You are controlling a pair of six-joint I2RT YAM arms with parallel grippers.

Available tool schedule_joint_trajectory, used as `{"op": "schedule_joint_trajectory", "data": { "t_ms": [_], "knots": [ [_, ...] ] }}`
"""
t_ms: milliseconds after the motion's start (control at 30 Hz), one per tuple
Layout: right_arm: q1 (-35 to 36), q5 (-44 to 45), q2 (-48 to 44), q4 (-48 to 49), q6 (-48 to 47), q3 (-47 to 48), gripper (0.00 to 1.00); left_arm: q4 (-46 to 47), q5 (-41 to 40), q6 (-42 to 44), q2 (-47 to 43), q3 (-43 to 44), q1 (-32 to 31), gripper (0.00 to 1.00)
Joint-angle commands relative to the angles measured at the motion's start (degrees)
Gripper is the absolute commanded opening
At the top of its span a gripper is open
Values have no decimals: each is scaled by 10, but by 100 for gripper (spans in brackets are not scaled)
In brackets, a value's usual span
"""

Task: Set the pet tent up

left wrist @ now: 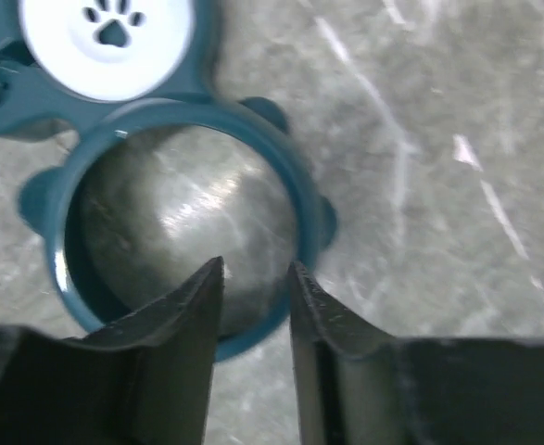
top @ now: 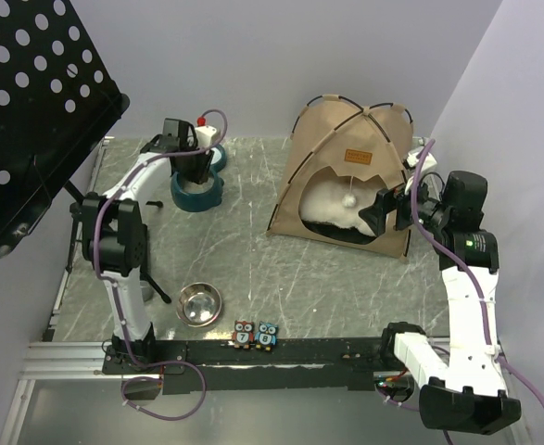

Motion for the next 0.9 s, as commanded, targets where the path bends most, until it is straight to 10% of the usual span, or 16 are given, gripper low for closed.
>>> {"op": "schedule_joint_trajectory", "data": {
  "t_ms": [0, 267, 667, 867],
  "knots": [
    [4, -11, -13, 8, 11, 1, 100, 1, -42, 22, 49, 37, 8, 36],
    [4, -4, -24, -5, 19, 7, 99, -30, -36, 35, 32, -13, 6, 26],
    [4, -13, -58, -21, 31, 1, 100, -11, 81, -102, -271, -394, -9, 21],
    [4, -18, -58, -20, 49, -1, 100, -107, 118, -100, -297, -358, -43, 25]
  ]
}}
